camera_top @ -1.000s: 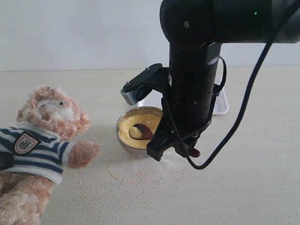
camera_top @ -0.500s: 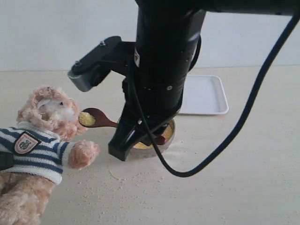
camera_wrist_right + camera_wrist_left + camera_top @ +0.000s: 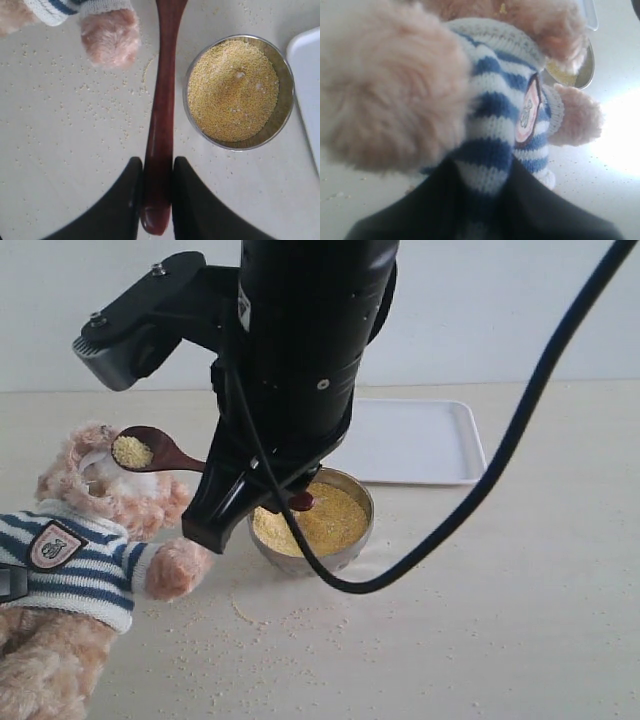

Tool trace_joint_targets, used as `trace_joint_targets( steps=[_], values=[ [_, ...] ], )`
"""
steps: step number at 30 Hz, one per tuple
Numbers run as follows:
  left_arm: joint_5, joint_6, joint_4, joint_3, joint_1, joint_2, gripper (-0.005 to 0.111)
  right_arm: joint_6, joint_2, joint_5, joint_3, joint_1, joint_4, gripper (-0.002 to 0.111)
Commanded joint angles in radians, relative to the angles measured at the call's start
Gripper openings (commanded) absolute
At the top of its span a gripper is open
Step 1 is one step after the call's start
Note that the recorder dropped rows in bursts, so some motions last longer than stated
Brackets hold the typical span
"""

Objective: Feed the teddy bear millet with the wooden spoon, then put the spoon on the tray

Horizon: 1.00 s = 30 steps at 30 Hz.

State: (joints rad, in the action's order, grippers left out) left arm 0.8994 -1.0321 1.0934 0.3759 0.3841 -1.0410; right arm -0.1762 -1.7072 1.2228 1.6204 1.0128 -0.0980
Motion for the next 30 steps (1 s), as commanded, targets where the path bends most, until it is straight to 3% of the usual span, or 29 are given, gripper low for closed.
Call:
trace_joint_targets(
  steps=[1,18,30],
  values=[
    [0.009,-0.006,0.016,-0.002,0.003,0.008,0.005,-0.009,-0.044,-0.002,0.051,0.019,-0.02,0.014],
    [0.009,-0.006,0.016,-0.002,0.003,0.008,0.005,-0.019,-0.22,-0.002,0.163,0.099,-0.237,0.014],
    [0.009,-0.006,0.016,-0.002,0.003,0.008,0.005,-0.008,-0.247,-0.002,0.107,0.235,-0.708,0.014]
  ],
)
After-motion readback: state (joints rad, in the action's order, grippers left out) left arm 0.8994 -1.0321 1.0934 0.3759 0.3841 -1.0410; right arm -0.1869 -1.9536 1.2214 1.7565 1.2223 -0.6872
